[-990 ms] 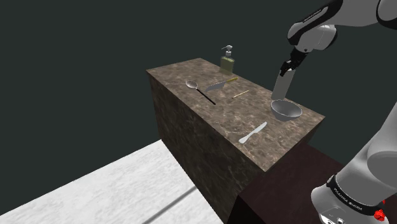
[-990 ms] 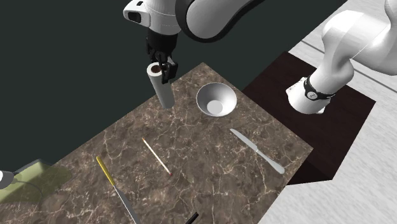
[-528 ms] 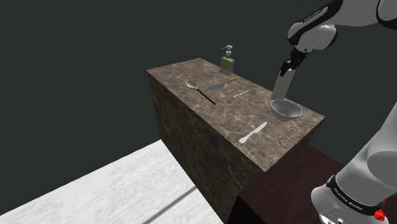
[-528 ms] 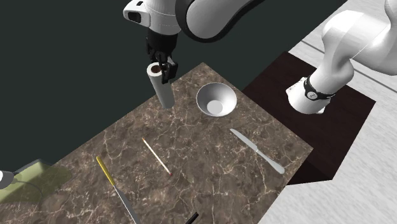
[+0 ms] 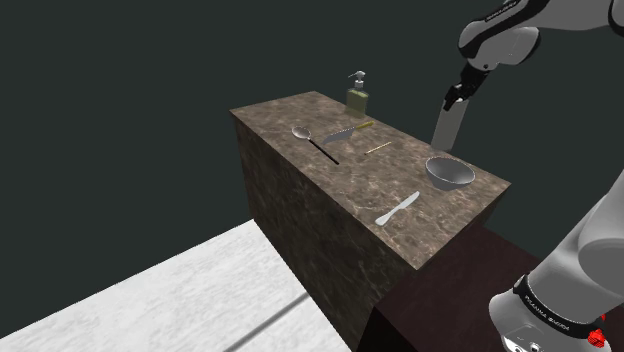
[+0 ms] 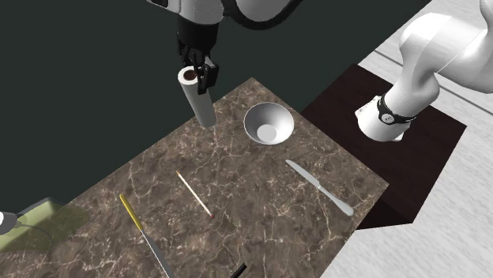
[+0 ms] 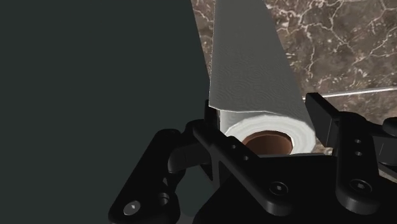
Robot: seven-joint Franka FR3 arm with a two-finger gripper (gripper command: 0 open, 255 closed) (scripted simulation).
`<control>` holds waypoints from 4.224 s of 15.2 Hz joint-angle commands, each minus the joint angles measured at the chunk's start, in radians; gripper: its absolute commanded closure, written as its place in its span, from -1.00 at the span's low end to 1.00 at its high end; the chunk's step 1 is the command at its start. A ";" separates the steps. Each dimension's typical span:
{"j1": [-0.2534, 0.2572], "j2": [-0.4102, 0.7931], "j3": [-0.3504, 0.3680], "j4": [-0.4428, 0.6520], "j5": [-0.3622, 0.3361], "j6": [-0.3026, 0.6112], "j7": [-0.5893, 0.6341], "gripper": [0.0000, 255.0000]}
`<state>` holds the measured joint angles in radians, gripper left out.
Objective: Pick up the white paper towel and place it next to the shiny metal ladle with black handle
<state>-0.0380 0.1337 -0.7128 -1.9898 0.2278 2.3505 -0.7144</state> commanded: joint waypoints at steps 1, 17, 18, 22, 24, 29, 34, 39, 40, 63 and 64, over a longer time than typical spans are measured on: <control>0.003 -0.013 -0.003 0.014 -0.016 -0.023 0.012 1.00; 0.015 -0.076 -0.013 0.170 -0.093 -0.221 0.075 1.00; 0.015 -0.077 -0.013 0.182 -0.095 -0.234 0.077 1.00; 0.014 -0.081 -0.014 0.232 -0.101 -0.287 0.084 1.00; 0.014 -0.081 -0.015 0.259 -0.103 -0.313 0.087 1.00; 0.011 -0.076 -0.017 0.331 -0.101 -0.382 0.090 1.00; 0.005 -0.063 -0.020 0.411 -0.093 -0.453 0.090 1.00; -0.006 -0.040 -0.025 0.501 -0.077 -0.527 0.085 1.00; -0.009 -0.035 -0.026 0.521 -0.073 -0.542 0.084 1.00; 0.165 0.134 0.096 0.811 -0.077 -0.669 0.428 1.00; 0.170 0.154 0.102 0.838 -0.071 -0.679 0.444 1.00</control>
<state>0.1350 0.2569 -0.6161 -1.1956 0.1428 1.6886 -0.2824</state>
